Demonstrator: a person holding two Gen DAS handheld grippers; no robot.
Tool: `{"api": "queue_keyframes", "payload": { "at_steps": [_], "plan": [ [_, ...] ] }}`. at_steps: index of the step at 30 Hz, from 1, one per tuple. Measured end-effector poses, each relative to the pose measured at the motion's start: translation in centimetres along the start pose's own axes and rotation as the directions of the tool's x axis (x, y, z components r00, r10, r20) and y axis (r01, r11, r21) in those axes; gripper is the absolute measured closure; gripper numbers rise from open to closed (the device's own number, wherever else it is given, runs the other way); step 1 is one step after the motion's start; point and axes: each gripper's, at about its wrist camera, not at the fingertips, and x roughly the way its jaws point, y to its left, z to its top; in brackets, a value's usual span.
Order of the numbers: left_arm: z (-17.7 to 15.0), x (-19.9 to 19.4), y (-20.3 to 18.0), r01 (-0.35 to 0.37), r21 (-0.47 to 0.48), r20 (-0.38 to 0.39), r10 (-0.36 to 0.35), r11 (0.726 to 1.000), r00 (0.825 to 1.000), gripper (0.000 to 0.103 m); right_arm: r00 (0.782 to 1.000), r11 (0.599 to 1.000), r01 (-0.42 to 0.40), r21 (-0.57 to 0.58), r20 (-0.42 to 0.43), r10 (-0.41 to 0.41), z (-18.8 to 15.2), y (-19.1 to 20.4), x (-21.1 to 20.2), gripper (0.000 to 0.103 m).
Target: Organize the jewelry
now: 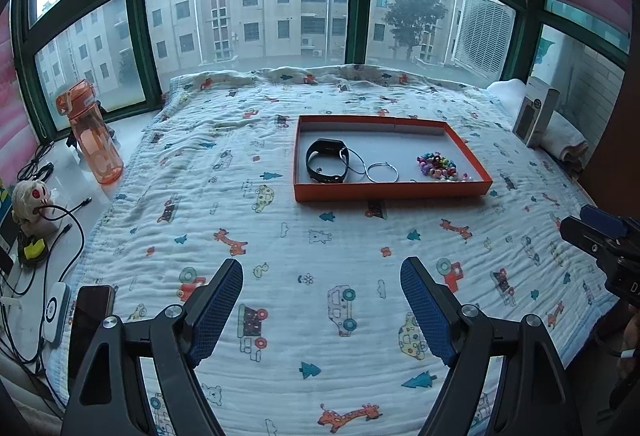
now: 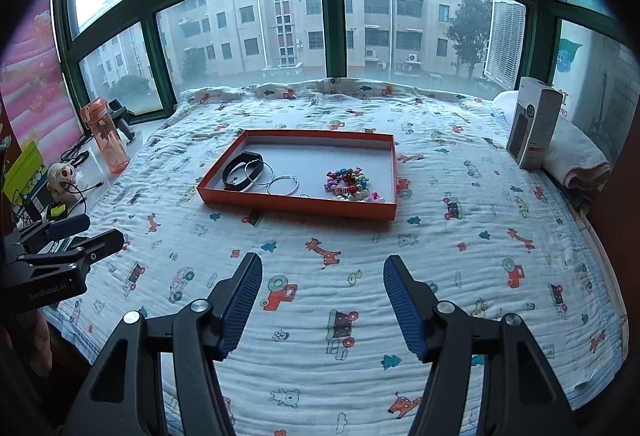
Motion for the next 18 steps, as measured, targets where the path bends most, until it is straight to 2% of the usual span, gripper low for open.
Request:
{"api": "queue_keyframes", "payload": {
  "at_steps": [18],
  "plan": [
    [0.65,0.05,-0.4,-0.003,0.007,0.01,0.003,1.0,1.0,0.016,1.0,1.0,-0.016,0.011,-0.02,0.016,0.01,0.49,0.58,0.034]
  ]
}}
